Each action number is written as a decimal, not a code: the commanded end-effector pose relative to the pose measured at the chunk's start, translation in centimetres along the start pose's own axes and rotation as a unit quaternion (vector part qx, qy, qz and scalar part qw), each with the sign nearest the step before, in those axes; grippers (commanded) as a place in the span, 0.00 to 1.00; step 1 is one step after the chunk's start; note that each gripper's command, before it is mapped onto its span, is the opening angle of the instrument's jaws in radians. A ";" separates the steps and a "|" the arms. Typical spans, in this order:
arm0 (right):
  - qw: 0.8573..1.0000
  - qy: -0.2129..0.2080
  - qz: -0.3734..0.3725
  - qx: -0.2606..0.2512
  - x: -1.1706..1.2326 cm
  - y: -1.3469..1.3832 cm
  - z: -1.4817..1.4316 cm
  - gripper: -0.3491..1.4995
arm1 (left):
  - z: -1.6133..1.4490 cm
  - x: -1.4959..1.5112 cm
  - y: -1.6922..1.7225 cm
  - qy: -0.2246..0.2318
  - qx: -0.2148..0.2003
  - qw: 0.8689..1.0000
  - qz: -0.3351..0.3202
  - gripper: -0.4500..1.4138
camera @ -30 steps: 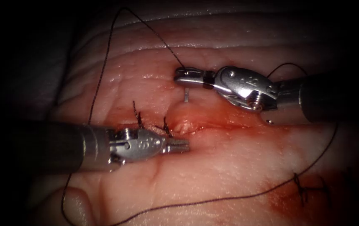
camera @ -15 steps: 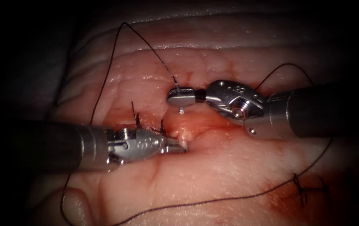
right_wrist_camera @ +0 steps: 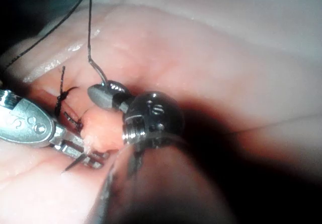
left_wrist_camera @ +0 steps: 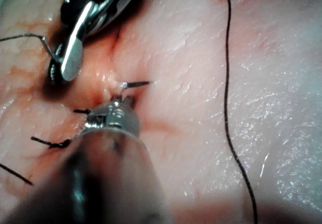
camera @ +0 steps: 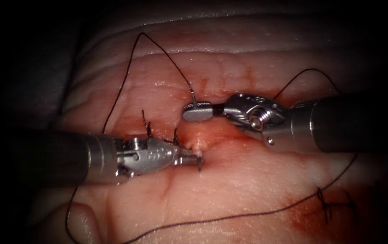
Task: Wound Closure
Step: Insert the needle into the skin above the wound using the right end-effector.
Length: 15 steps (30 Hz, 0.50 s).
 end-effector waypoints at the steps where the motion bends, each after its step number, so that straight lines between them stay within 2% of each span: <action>1: 1.000 0.015 0.004 0.010 -0.02 0.07 0.07 0.08 | 0.08 -0.02 0.01 0.000 0.000 1.000 0.000 0.17; 2: 0.999 0.028 0.004 0.018 -0.02 0.07 0.07 0.61 | 0.08 -0.02 0.01 0.000 0.000 1.000 0.000 0.17; 3: 0.999 0.032 0.005 0.016 0.00 0.07 0.08 0.72 | 0.08 -0.02 0.01 0.000 0.000 1.000 0.000 0.17; 4: 0.999 0.037 -0.017 0.008 0.02 0.07 0.08 0.78 | 0.09 -0.02 0.01 0.000 0.000 1.000 0.000 0.17; 5: 0.998 0.043 -0.039 -0.003 0.05 0.07 0.08 0.82 | 0.09 -0.01 0.01 0.000 0.000 1.000 0.000 0.17; 11: 0.987 0.070 -0.127 -0.069 0.28 0.14 0.03 0.86 | 0.08 -0.01 0.03 0.000 0.001 1.000 0.000 0.17; 15: 0.978 0.065 -0.175 -0.096 0.35 0.17 0.03 0.88 | 0.08 -0.01 0.03 0.000 0.001 1.000 0.000 0.17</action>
